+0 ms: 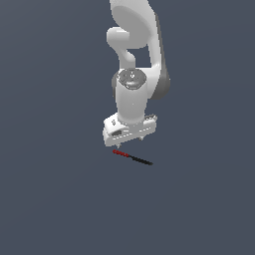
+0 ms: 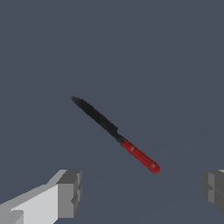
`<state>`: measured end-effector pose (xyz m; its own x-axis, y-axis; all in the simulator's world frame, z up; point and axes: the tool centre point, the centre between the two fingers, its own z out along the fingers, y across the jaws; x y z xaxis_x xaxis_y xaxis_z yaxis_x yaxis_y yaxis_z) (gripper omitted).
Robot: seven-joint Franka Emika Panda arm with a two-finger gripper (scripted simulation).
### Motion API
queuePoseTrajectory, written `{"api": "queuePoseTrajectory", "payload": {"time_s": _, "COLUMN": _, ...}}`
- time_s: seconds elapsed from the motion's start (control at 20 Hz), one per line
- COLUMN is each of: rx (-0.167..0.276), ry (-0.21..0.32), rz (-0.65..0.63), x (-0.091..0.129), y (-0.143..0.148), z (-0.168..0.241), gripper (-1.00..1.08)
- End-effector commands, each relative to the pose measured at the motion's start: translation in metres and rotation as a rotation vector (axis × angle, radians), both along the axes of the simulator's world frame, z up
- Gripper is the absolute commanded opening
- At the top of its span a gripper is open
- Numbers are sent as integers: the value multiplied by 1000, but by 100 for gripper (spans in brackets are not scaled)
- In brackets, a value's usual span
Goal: Pick up the object and move it to a goal position.
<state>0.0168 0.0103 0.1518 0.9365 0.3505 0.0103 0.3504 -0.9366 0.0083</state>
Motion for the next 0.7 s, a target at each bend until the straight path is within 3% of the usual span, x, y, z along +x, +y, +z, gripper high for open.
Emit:
{"api": "queuePoseTrajectory", "payload": {"time_s": 0.0, "rx": -4, "ry": 3, "rz": 77, "x": 1, "y": 0, "z": -9, "gripper": 100}}
{"api": "queuePoseTrajectory", "payload": {"time_s": 0.65, "rx": -12, "ry": 14, "rz": 473, "x": 3, "y": 5, "z": -54, "gripper": 100}}
